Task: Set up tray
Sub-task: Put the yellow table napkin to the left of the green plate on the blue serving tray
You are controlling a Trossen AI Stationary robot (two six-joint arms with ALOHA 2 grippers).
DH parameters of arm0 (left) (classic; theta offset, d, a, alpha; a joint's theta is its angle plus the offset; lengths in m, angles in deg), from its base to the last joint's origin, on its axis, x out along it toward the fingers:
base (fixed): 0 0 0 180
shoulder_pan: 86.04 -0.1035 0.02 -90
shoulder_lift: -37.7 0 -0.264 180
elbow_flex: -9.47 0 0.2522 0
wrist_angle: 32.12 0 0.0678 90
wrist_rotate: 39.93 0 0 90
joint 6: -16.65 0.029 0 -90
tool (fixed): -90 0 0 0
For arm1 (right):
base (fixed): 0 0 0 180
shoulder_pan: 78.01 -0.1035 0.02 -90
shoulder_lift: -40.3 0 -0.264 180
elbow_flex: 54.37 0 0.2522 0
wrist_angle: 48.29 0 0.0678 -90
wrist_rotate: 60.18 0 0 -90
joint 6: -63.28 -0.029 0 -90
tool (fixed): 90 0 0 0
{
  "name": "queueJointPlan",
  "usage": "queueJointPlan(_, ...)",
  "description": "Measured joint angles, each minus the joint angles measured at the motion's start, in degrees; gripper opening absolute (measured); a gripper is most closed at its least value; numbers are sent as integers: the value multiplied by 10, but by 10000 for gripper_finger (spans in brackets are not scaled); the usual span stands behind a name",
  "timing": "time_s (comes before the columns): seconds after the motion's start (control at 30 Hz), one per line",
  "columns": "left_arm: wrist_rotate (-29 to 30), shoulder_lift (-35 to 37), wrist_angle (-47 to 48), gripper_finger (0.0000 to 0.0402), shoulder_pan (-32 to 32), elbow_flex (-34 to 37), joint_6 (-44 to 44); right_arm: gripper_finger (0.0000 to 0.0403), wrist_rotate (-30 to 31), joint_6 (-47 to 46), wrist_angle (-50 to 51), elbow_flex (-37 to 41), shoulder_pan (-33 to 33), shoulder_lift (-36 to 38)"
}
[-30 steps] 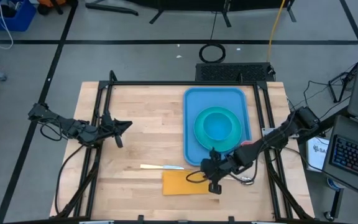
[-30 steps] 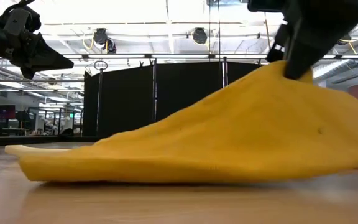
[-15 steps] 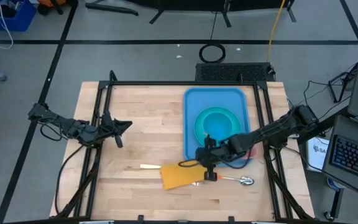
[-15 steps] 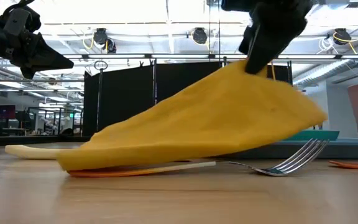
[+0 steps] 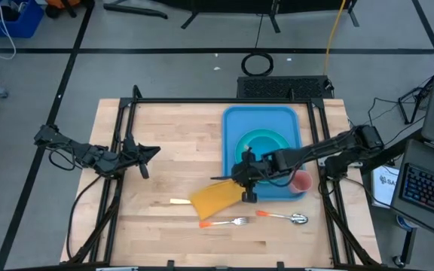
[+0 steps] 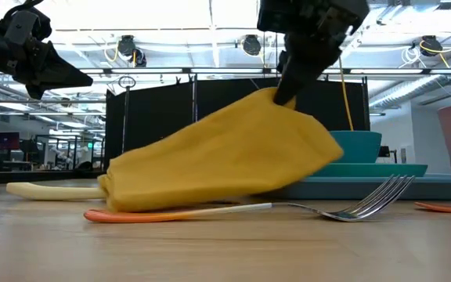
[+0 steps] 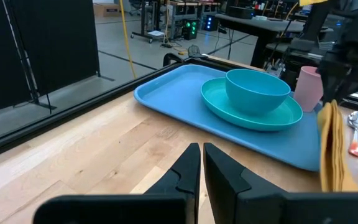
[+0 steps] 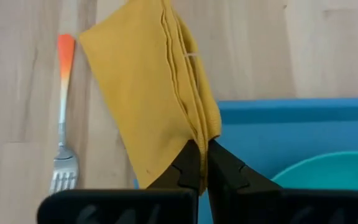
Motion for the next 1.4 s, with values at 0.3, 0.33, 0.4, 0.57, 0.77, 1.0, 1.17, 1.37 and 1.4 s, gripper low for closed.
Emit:
queueJointPlan(0.3,0,0,0,24,0,0,0,0,2,50,-13,0,48,0)
queueJointPlan(0.33,0,0,0,24,0,0,0,0,2,55,-15,0,54,0)
queueJointPlan(0.4,0,0,0,24,0,0,0,0,2,66,-19,0,66,0)
queueJointPlan(0.57,0,0,0,24,0,0,0,0,0,98,-33,0,99,0)
queueJointPlan(0.77,0,0,0,24,0,0,0,0,-12,133,-52,0,142,0)
queueJointPlan(1.0,0,0,0,24,0,0,0,0,-28,170,-56,-4,192,0)
queueJointPlan(1.17,0,0,0,24,0,0,0,0,-33,194,-55,-27,229,0)
queueJointPlan(1.37,0,0,0,24,0,0,0,0,-52,213,-27,-59,277,0)
queueJointPlan(1.4,0,0,0,24,0,0,0,0,-55,214,-19,-61,287,0)
